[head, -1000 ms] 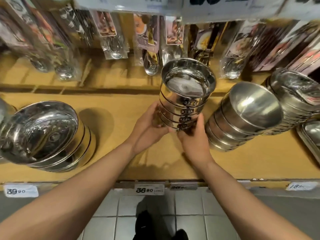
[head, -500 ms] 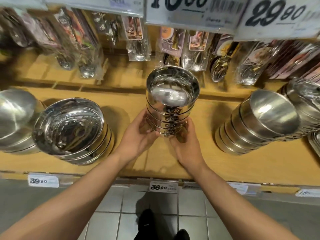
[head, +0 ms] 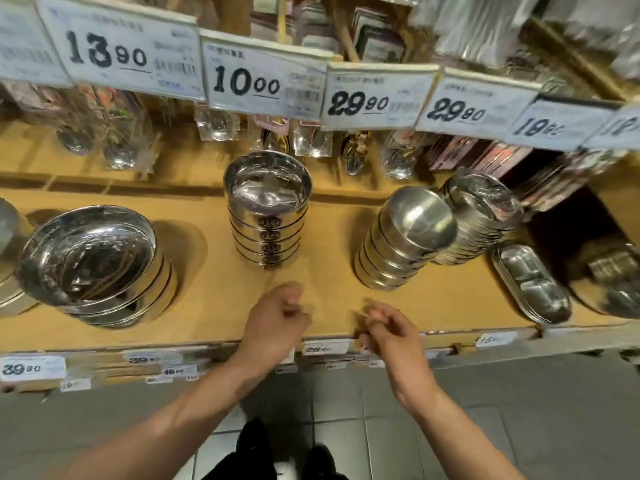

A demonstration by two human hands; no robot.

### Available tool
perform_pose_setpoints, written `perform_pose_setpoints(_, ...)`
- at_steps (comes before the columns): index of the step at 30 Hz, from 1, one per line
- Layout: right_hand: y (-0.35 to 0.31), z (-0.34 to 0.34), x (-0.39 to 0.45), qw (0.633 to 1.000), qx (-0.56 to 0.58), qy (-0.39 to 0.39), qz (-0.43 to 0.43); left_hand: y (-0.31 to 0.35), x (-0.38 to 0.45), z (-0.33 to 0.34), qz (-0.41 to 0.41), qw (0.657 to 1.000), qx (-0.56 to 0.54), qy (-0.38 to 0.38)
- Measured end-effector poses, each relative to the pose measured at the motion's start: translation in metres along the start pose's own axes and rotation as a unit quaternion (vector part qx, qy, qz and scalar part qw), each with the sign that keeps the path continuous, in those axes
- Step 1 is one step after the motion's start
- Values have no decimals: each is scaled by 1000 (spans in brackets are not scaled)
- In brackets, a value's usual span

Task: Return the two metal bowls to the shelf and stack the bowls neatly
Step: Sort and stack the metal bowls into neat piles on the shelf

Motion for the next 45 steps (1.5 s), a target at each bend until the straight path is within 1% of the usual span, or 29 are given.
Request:
perform_pose_setpoints(2,-11,-34,13,998,10,63,7,19,15,26,39,999,22,-22)
perform_pose_setpoints(3,-19,-46,22,997,-2,75,2,28,23,38,54,997,28,-37)
perform_pose_setpoints(4,-27,-52,31,997,-23,70,-9,36,31,50,65,996,27,-53)
perform_pose_setpoints(6,-42,-54,50,997,-58,32,-42,47,47,71,78,994,8,-78)
perform_pose_setpoints(10,-62,-51,80,984,-109,-38,-134,67,68,100,124,987,15,-105)
perform_pose_setpoints(12,-67,-50,86,979,-103,-72,-160,70,74,107,153,983,-16,-95)
perform_pose_setpoints(15,-72,-50,96,972,-115,-90,-187,62,83,106,151,985,-57,-62)
perform_pose_setpoints(20,-79,-38,111,961,-124,-90,-230,63,92,92,171,984,-37,-18)
perform_pose_setpoints(28,-75,-12,138,959,-155,-88,-221,62,113,69,165,986,-9,6)
perform_pose_setpoints(35,-61,-10,135,957,-167,-57,-230,54,113,68,144,989,-33,1)
perform_pose_setpoints(37,-59,-10,132,954,-176,-51,-237,55,109,67,141,990,-28,-2)
perform_pose_setpoints(39,-53,-11,134,957,-178,-60,-222,56,105,66,134,991,-12,0)
perform_pose_setpoints(40,-48,-14,134,963,-173,-66,-198,54,101,65,127,992,-3,18)
perform_pose_setpoints(41,-41,-21,133,969,-167,-70,-169,49,94,62,112,992,9,54)
perform_pose_setpoints(43,-26,-48,128,981,-140,-66,-121,36,70,60,58,987,31,145)
perform_pose_setpoints(44,-20,-68,124,985,-119,-58,-109,31,54,65,47,984,31,170)
perform_pose_setpoints(45,-14,-90,120,989,-100,-47,-101,28,38,77,48,983,25,177)
Point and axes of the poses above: each hand's wrist, its own x-axis towards the middle knuckle, its own z-axis out of the palm, y = z × x, the point moved 7 cm from there along x, towards the middle knuckle, and after that the axes turned 4 degrees about -x, right-handed, at the moved point
